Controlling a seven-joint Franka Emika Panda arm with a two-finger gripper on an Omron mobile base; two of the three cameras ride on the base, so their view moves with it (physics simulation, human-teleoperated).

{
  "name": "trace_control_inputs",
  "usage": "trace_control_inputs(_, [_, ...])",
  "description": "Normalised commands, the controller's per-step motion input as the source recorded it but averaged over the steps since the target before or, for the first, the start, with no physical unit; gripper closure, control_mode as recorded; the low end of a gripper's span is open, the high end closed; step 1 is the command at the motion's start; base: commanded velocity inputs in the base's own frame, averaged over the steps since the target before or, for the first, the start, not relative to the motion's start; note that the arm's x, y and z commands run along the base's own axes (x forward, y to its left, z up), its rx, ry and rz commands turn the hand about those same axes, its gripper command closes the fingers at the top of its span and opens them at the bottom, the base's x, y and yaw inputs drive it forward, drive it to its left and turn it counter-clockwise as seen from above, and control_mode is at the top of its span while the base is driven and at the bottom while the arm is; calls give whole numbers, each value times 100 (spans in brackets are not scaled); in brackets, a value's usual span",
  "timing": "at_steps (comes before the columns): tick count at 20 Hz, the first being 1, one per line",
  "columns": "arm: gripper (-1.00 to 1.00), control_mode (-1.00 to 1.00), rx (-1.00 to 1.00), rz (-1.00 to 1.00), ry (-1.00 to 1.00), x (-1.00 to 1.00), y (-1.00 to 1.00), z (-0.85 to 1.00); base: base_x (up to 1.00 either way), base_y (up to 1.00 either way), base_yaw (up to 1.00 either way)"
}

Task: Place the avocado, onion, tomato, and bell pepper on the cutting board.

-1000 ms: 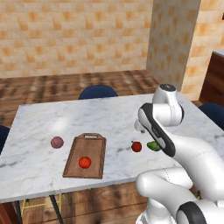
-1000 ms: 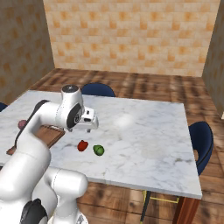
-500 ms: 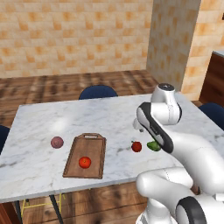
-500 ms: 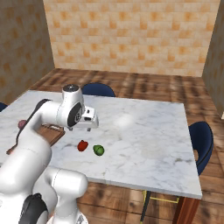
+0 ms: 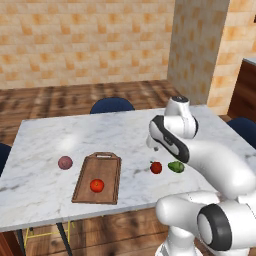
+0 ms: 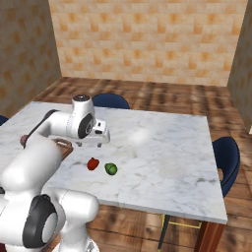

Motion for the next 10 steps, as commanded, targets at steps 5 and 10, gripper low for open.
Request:
trace_control_inputs(5, [-100, -100, 1, 0, 8, 4, 0, -26, 0, 0, 0])
trace_control_inputs(10, [-100, -100, 1, 0, 9, 7, 0, -33, 0, 0, 0])
